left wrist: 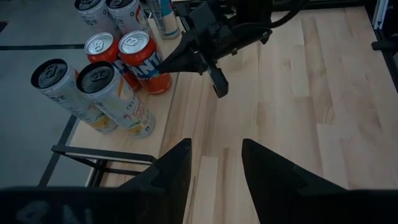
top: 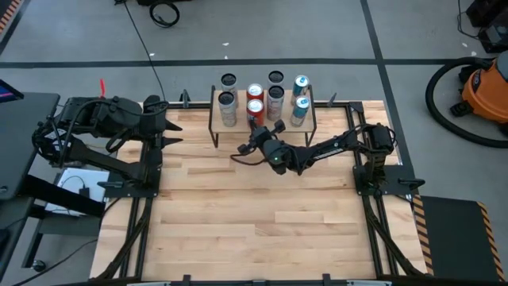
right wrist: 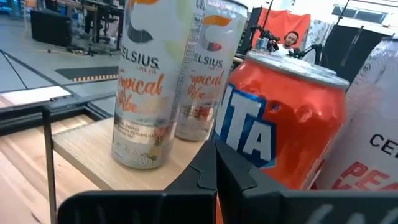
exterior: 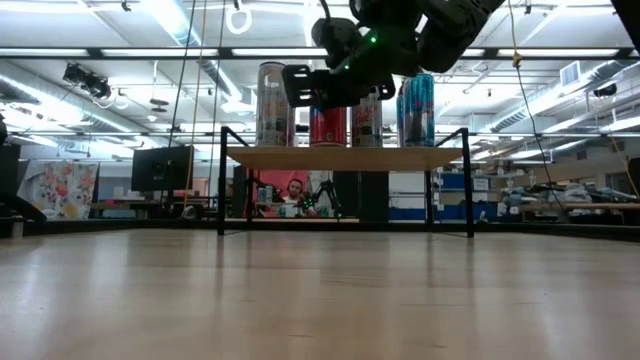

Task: Place canned beverage on shelf
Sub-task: Put the red soda can on the shelf aligned with the other red soda can

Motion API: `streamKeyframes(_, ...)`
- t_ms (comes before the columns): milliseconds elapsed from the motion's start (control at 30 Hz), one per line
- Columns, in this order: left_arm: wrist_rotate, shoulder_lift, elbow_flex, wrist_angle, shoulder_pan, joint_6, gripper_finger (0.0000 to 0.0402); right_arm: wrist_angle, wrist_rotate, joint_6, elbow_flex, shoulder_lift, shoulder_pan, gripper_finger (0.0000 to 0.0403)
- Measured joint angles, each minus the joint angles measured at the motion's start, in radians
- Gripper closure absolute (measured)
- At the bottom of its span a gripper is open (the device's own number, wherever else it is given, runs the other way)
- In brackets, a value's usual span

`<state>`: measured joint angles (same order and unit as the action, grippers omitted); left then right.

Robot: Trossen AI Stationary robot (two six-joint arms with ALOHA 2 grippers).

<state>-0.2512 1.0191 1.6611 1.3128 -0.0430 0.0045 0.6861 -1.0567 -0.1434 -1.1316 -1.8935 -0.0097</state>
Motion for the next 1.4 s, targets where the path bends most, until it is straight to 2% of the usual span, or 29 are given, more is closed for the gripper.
streamKeyframes(167,0.000,0.000,0.000,0.000,0.000,0.010,0.0251,-0.035,-0.012,0.021,0.000,0.000,0.010,0.0400)
streamKeyframes(367,0.000,0.000,0.000,0.000,0.000,0.011,0.0251,-0.051,-0.123,0.012,0.000,0.000,0.029,0.0400)
streamKeyframes(500,0.000,0.000,0.000,0.000,0.000,0.010,0.0251,-0.054,-0.135,0.011,0.000,0.000,0.037,0.0400)
streamKeyframes(733,0.000,0.000,0.000,0.000,0.000,0.010,0.0251,-0.048,-0.296,-0.057,0.000,0.014,0.061,0.0400)
streamKeyframes(900,0.000,0.000,0.000,0.000,0.000,0.010,0.0251,-0.045,-0.261,-0.044,0.000,0.016,0.038,0.0400)
streamKeyframes(1400,0.000,0.000,0.000,0.001,0.000,0.009,0.0251,-0.053,-0.261,-0.043,0.000,0.016,0.011,0.0400)
